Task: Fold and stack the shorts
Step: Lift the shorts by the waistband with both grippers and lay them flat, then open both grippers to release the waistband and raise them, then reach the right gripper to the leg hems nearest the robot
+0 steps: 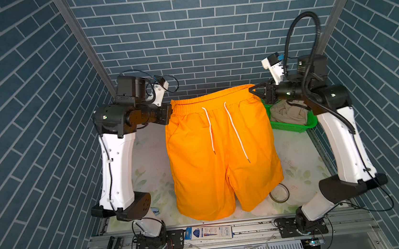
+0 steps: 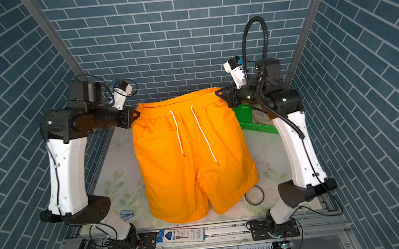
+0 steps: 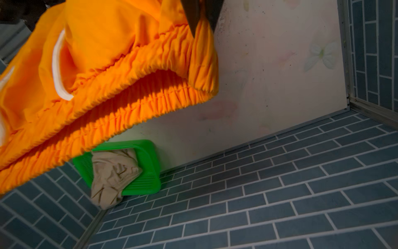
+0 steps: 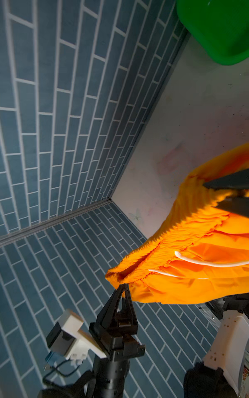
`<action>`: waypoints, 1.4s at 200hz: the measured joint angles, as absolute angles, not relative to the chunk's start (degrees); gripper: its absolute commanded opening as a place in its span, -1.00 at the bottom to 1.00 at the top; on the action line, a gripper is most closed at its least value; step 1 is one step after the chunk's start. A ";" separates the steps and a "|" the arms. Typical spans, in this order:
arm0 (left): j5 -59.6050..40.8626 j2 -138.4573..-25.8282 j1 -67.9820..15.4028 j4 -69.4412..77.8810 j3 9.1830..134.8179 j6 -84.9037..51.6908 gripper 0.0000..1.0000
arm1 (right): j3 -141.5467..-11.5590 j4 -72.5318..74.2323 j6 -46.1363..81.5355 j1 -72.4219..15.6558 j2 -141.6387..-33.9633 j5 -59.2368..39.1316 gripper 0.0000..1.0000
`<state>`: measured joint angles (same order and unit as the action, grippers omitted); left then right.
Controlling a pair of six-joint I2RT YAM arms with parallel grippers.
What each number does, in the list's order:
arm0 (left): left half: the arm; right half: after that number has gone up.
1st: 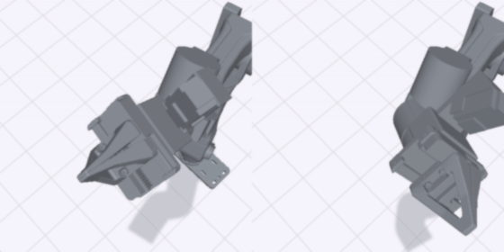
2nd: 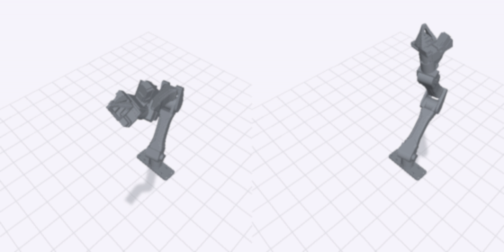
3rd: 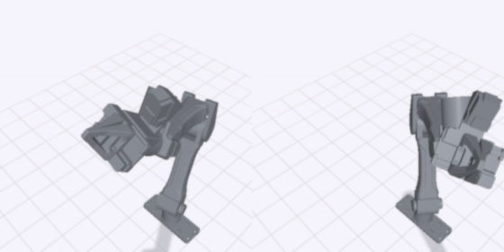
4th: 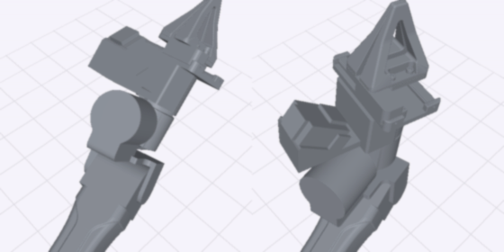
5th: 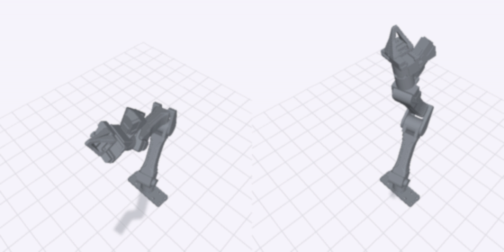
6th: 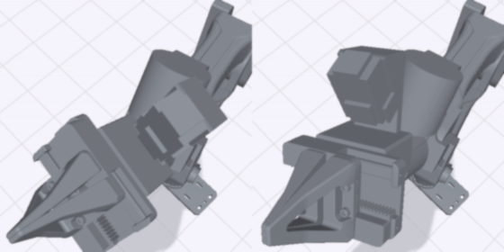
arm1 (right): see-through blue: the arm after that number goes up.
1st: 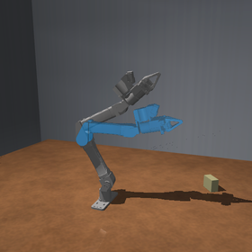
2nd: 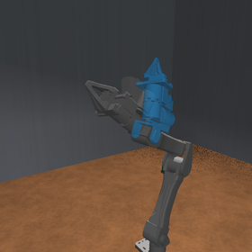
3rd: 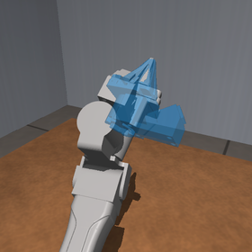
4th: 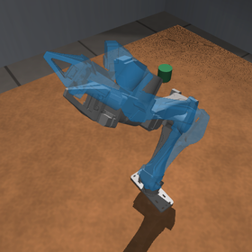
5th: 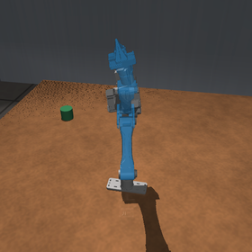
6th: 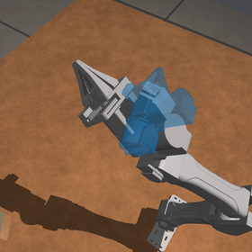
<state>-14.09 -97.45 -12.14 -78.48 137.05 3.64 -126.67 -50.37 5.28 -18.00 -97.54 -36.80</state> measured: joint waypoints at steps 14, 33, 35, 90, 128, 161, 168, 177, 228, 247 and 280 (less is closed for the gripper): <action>-12.67 -100.29 -10.85 -72.90 130.50 3.70 -1.00 | -125.95 -48.56 5.32 -17.87 -104.40 -36.51 -1.00; -11.25 -105.19 -9.43 -65.67 124.62 3.84 -1.00 | -125.32 -45.21 5.65 -17.80 -113.21 -36.42 -1.00; -11.05 -105.82 -9.32 -65.06 124.27 3.88 -1.00 | -125.27 -44.84 5.65 -17.80 -114.02 -36.45 -1.00; -7.64 -121.05 -8.03 -50.89 122.91 5.02 -1.00 | -127.83 -30.04 8.34 -17.67 -132.68 -36.69 -1.00; -7.55 -129.51 -5.69 -46.28 126.45 4.38 -1.00 | -141.47 -24.91 10.63 -17.85 -147.79 -37.60 -0.80; -7.01 -132.66 -3.97 -43.64 126.63 3.53 -0.96 | -144.46 -21.23 13.13 -18.48 -152.53 -38.17 -0.23; -6.55 -132.97 -3.66 -43.35 126.65 3.38 -0.85 | -144.49 -21.19 13.32 -18.50 -152.59 -38.13 -0.11; -6.09 -133.53 -3.29 -43.13 126.91 3.40 -0.44 | -144.68 -21.41 13.63 -18.48 -152.51 -38.13 0.02; -5.76 -134.02 -2.13 -41.69 128.01 1.67 0.99 | -129.69 -31.86 8.54 -19.49 -137.40 -33.08 0.12; -5.72 -133.01 -2.11 -42.76 127.52 0.97 0.99 | -115.39 -33.26 7.57 -21.52 -123.85 -29.65 0.13; -6.81 -117.78 -2.28 -39.59 109.03 -3.20 0.99 | -93.49 -32.58 8.54 -31.03 -101.69 -23.40 0.14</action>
